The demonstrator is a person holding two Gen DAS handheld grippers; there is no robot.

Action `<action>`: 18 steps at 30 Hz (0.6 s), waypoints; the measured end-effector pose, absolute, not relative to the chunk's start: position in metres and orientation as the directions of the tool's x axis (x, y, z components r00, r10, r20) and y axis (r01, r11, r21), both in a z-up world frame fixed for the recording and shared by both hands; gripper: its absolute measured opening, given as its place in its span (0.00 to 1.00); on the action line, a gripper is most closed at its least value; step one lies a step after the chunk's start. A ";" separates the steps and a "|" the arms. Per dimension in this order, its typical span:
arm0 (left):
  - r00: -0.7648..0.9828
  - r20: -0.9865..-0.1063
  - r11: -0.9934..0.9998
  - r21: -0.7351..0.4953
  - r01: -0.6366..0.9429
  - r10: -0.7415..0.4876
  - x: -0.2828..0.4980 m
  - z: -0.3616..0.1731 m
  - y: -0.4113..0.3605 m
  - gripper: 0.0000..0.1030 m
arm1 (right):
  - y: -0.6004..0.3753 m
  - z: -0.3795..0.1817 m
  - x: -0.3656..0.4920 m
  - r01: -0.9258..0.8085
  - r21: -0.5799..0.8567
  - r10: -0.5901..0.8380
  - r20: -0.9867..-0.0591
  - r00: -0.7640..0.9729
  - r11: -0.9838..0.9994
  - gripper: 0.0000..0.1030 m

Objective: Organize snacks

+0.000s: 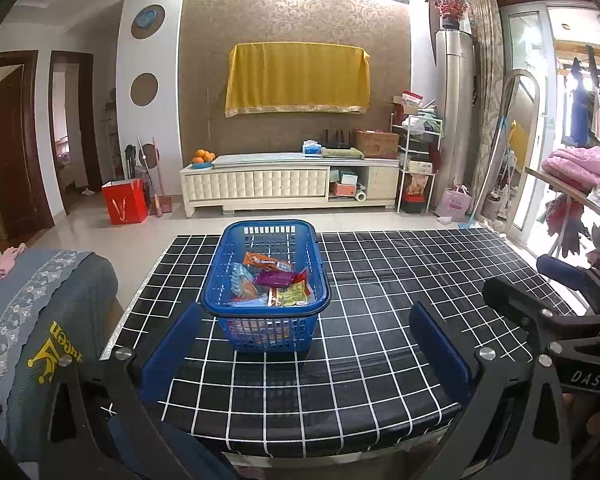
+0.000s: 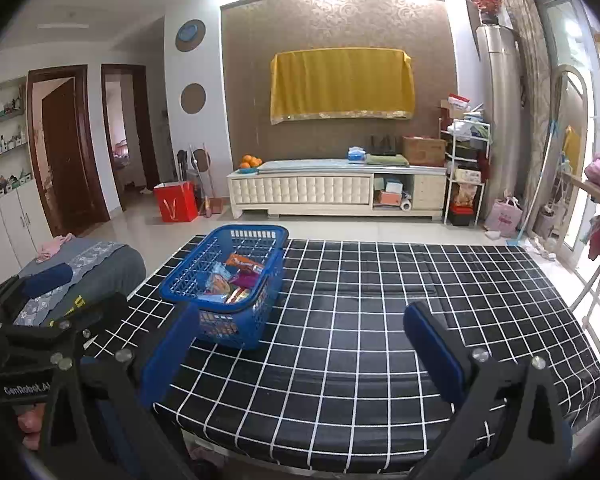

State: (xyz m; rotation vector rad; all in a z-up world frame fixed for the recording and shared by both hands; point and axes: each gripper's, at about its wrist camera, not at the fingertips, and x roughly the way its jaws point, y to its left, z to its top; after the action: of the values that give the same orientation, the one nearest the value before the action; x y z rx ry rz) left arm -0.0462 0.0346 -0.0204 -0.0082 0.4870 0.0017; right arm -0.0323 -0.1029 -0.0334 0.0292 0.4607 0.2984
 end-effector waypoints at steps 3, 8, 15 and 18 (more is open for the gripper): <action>0.887 -0.462 1.000 -0.009 -0.006 0.001 -0.050 -0.020 0.034 1.00 | -0.103 -0.032 -0.034 -0.277 0.096 0.291 -0.431 0.854 0.956 1.00; 0.888 -0.460 1.000 -0.012 -0.006 0.000 -0.051 -0.019 0.035 1.00 | -0.104 -0.030 -0.035 -0.276 0.095 0.289 -0.430 0.855 0.956 1.00; 0.889 -0.458 1.000 -0.030 -0.003 -0.011 -0.054 -0.016 0.036 1.00 | -0.104 -0.028 -0.037 -0.279 0.091 0.291 -0.422 0.859 0.956 1.00; 0.891 -0.454 0.999 -0.034 -0.014 -0.003 -0.055 -0.015 0.036 1.00 | -0.105 -0.028 -0.037 -0.277 0.093 0.290 -0.421 0.860 0.956 1.00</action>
State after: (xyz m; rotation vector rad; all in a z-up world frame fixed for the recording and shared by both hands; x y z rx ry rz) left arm -0.0551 0.0360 -0.0147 -0.0371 0.4712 0.0060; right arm -0.0366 -0.1055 -0.0285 0.0293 0.4463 0.2976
